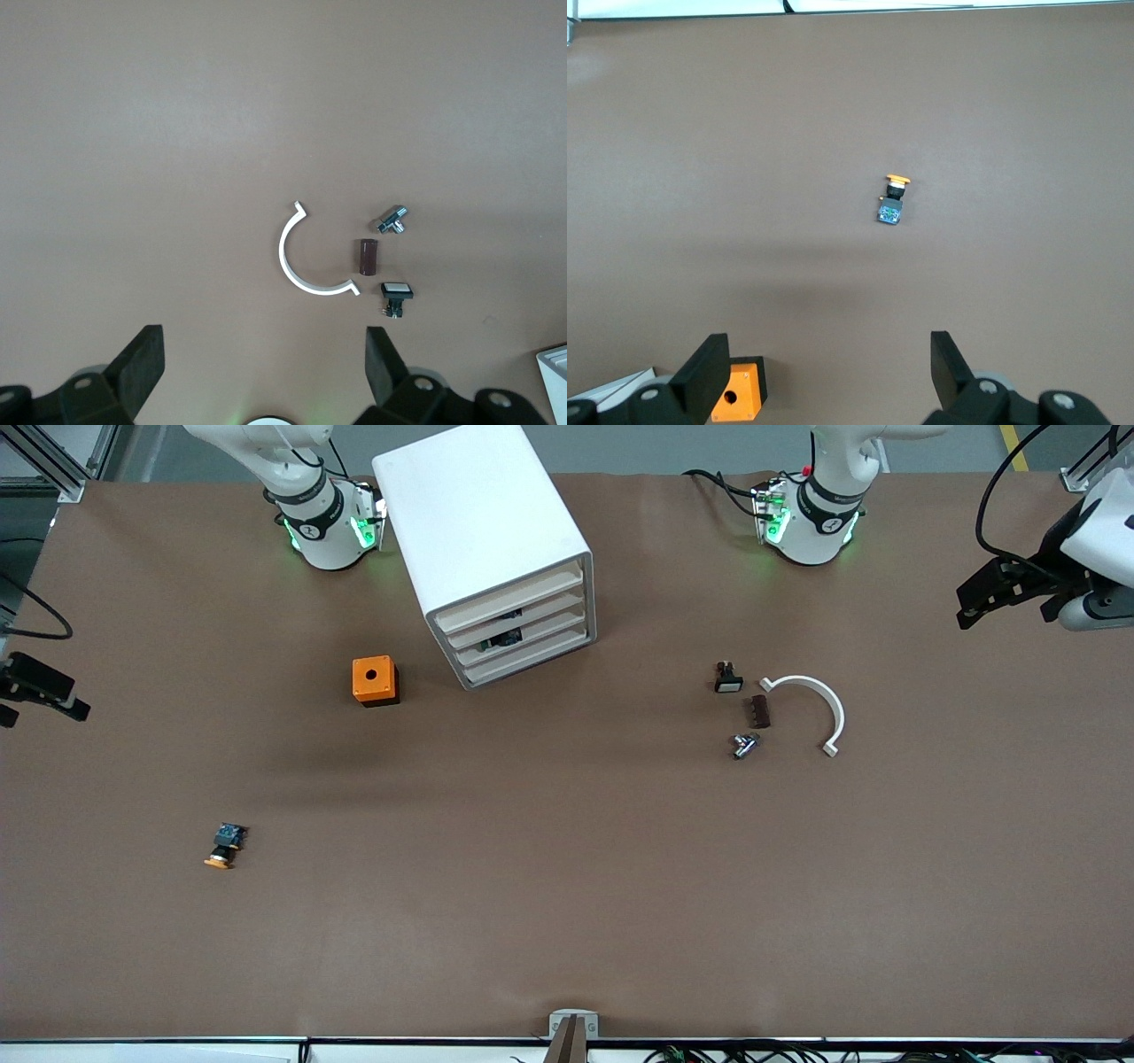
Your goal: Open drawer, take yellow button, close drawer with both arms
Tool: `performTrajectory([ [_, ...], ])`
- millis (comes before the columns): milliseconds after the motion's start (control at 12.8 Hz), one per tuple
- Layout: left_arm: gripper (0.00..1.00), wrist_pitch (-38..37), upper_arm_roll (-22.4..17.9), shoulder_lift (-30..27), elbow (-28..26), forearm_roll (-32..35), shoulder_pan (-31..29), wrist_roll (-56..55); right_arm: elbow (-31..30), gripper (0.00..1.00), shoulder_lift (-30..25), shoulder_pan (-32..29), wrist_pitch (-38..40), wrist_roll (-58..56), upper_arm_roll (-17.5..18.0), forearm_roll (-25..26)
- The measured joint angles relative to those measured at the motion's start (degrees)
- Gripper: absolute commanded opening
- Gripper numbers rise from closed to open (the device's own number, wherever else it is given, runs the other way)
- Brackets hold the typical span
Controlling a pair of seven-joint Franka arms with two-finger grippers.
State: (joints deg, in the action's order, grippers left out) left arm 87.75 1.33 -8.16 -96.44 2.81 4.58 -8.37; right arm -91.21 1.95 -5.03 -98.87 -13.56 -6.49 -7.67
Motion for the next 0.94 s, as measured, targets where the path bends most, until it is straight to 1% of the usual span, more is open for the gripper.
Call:
performTrajectory([
  [156, 1.0, 0.5, 0.0, -1.0, -1.4, 0.0, 0.0, 0.0, 0.0, 1.0, -2.3, -0.7, 2.1, 0.1, -0.2, 0.2],
  [312, 1.0, 0.6, 0.4, -1.1, -1.7, -0.1, 0.2, 0.0, -0.1, 1.0, -3.7, -1.4, 3.3, 0.1, -0.2, 0.2],
  [546, 1.0, 0.6, 3.3, -1.1, -2.7, -0.2, 0.2, -0.2, -0.1, 1.0, -4.0, -1.5, 4.0, 0.1, 0.0, 0.2],
  [702, 1.0, 0.8, 3.7, -1.2, -2.7, -0.2, 0.2, -0.2, -0.1, 1.0, -4.0, -1.4, 4.4, 0.9, 0.2, 0.2],
  [780, 1.0, 0.9, 3.7, -1.2, -2.6, -0.2, 0.2, -0.2, 0.0, 1.0, -4.0, -1.1, 4.9, 2.3, 0.3, 0.6],
  [937, 1.0, 1.3, 3.6, -1.2, -2.0, -0.2, 0.0, -0.2, 0.3, 1.0, -4.1, 0.3, 5.8, 6.7, 0.6, 3.4],
])
